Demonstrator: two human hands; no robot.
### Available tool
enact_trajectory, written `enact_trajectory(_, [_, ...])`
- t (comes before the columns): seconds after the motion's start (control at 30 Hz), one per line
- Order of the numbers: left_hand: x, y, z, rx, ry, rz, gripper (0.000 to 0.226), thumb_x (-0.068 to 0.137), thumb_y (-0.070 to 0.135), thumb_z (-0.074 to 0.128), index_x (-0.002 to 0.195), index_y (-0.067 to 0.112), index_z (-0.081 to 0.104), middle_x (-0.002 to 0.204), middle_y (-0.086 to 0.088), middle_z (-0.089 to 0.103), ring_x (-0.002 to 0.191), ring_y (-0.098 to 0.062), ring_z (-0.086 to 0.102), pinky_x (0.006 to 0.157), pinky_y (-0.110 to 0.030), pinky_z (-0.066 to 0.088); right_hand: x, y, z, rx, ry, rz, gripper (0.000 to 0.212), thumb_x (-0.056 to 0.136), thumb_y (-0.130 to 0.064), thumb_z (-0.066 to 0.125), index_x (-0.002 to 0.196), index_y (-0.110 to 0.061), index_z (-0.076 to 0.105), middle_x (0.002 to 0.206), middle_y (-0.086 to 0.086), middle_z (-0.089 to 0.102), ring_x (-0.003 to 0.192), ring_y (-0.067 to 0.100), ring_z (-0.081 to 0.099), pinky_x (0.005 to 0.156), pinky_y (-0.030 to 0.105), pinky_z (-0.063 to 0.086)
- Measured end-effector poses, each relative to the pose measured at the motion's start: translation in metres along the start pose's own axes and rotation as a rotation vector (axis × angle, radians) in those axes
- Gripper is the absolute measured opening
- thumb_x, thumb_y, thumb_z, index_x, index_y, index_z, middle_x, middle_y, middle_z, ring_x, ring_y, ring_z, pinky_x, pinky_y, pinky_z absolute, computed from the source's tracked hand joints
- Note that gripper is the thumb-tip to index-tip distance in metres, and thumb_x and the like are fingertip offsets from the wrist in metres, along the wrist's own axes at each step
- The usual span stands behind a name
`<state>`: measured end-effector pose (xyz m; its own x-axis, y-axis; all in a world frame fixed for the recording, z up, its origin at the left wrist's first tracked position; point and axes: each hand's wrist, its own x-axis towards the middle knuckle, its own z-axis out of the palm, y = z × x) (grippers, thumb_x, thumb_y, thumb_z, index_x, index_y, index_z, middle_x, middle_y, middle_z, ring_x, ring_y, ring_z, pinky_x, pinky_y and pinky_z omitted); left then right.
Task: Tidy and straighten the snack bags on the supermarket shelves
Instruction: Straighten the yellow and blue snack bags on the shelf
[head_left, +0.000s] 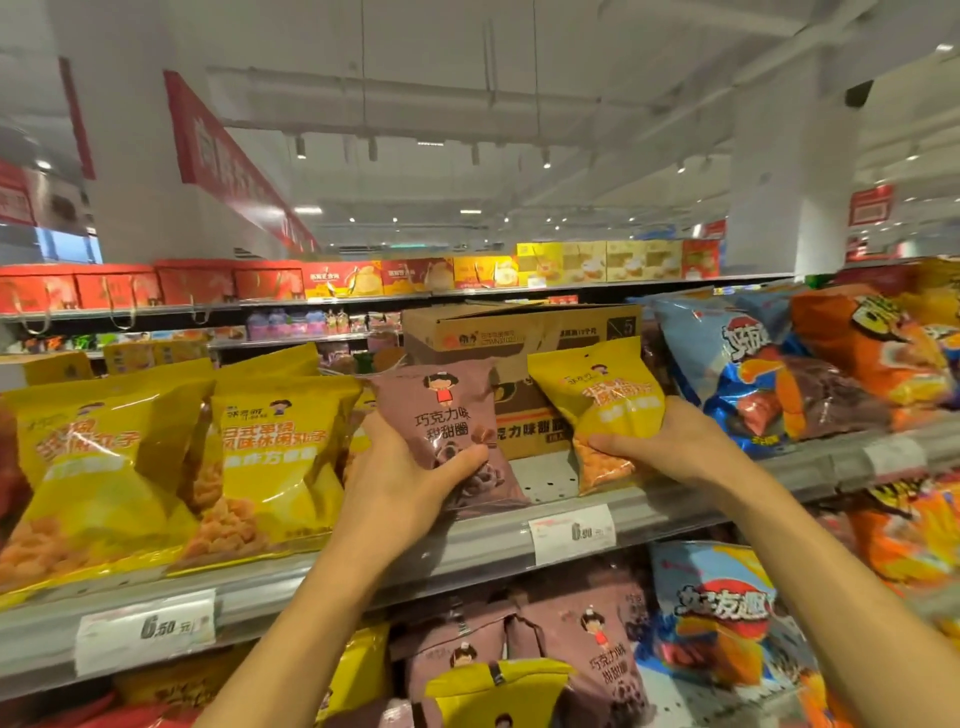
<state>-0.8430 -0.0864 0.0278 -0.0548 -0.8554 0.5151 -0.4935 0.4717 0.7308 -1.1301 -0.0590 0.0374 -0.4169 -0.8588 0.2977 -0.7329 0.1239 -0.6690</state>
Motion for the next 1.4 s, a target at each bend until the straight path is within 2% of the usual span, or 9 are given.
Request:
enact_trajectory(0.13, [-0.002, 0.007, 0.000, 0.004, 0.018, -0.053, 0.087, 0.065, 0.057, 0.084, 0.124, 0.013, 0.037, 0.120, -0.003, 0.063, 0.111, -0.027, 0.062, 0.094, -0.047, 0.053, 0.001, 0.003, 0.006, 0.031, 0.052, -0.023, 0.085, 0.059, -0.066, 0.086, 0.125, -0.020, 0.060, 0.116, 0.001, 0.068, 0.106, 0.022, 0.063, 0.090, 0.039, 0.052])
enact_trajectory(0.43, [0.000, 0.042, 0.037, -0.204, 0.081, 0.027, 0.081, 0.059, 0.048, 0.091, 0.125, 0.021, 0.051, 0.111, 0.009, 0.067, 0.103, -0.012, 0.065, 0.088, -0.034, 0.054, -0.010, 0.015, -0.024, 0.279, 0.289, -0.211, 0.075, 0.063, -0.057, 0.088, 0.120, -0.020, 0.057, 0.104, -0.006, 0.065, 0.095, 0.016, 0.059, 0.072, 0.030, 0.042])
enact_trajectory(0.53, [0.005, 0.060, 0.068, -0.241, 0.048, 0.016, 0.082, 0.060, 0.049, 0.091, 0.124, 0.021, 0.047, 0.119, 0.005, 0.067, 0.108, -0.015, 0.064, 0.094, -0.040, 0.054, -0.019, 0.033, -0.046, 0.332, 0.317, -0.242, 0.079, 0.057, -0.066, 0.082, 0.122, -0.026, 0.061, 0.109, -0.008, 0.070, 0.102, 0.016, 0.064, 0.081, 0.032, 0.044])
enact_trajectory(0.63, [0.007, 0.077, 0.104, -0.187, 0.007, -0.014, 0.080, 0.062, 0.053, 0.089, 0.119, 0.022, 0.041, 0.122, 0.002, 0.064, 0.110, -0.019, 0.062, 0.088, -0.032, 0.050, -0.025, 0.052, -0.063, 0.333, 0.339, -0.243, 0.075, 0.050, -0.072, 0.078, 0.112, -0.030, 0.064, 0.104, -0.013, 0.071, 0.102, 0.017, 0.065, 0.085, 0.036, 0.048])
enact_trajectory(0.73, [0.008, 0.088, 0.133, -0.118, -0.051, -0.023, 0.086, 0.067, 0.052, 0.087, 0.127, 0.013, 0.038, 0.124, -0.001, 0.060, 0.114, -0.023, 0.060, 0.087, -0.031, 0.048, -0.026, 0.069, -0.074, 0.316, 0.305, -0.223, 0.084, 0.052, -0.072, 0.079, 0.120, -0.025, 0.064, 0.112, -0.005, 0.072, 0.109, 0.022, 0.066, 0.096, 0.045, 0.051])
enact_trajectory(0.9, [0.003, 0.093, 0.130, 0.066, -0.226, 0.061, 0.082, 0.076, 0.058, 0.077, 0.137, 0.013, 0.043, 0.135, -0.003, 0.057, 0.124, -0.022, 0.054, 0.103, -0.039, 0.046, -0.026, 0.069, -0.073, 0.345, 0.329, -0.215, 0.088, 0.049, -0.077, 0.077, 0.119, -0.025, 0.061, 0.111, -0.005, 0.070, 0.107, 0.023, 0.065, 0.088, 0.042, 0.051])
enact_trajectory(1.03, [-0.024, 0.070, 0.085, 0.392, 0.044, 0.257, 0.047, 0.100, 0.054, 0.044, 0.125, 0.019, 0.063, 0.120, 0.001, 0.064, 0.114, -0.019, 0.057, 0.094, -0.038, 0.047, -0.033, 0.032, -0.048, 0.420, 0.305, -0.301, 0.091, 0.048, -0.079, 0.075, 0.119, -0.025, 0.060, 0.109, -0.007, 0.071, 0.104, 0.018, 0.065, 0.088, 0.039, 0.051])
enact_trajectory(1.2, [-0.054, 0.020, 0.008, 0.650, 0.324, 0.368, 0.024, 0.101, 0.031, 0.051, 0.096, 0.018, 0.070, 0.094, -0.001, 0.063, 0.092, -0.025, 0.056, 0.076, -0.041, 0.045, -0.044, -0.039, 0.012, 0.436, 0.230, -0.394, 0.079, 0.054, -0.075, 0.080, 0.109, -0.027, 0.050, 0.092, -0.021, 0.057, 0.094, 0.018, 0.058, 0.077, 0.035, 0.043])
enact_trajectory(1.4, [-0.083, -0.025, -0.052, 0.862, 0.353, 0.297, 0.024, 0.099, 0.029, 0.054, 0.088, 0.014, 0.068, 0.090, -0.004, 0.057, 0.086, -0.028, 0.052, 0.075, -0.044, 0.044, -0.049, -0.111, 0.093, 0.332, 0.069, -0.376, 0.093, 0.062, -0.076, 0.078, 0.119, -0.014, 0.041, 0.120, 0.011, 0.065, 0.112, 0.038, 0.062, 0.075, 0.036, 0.040])
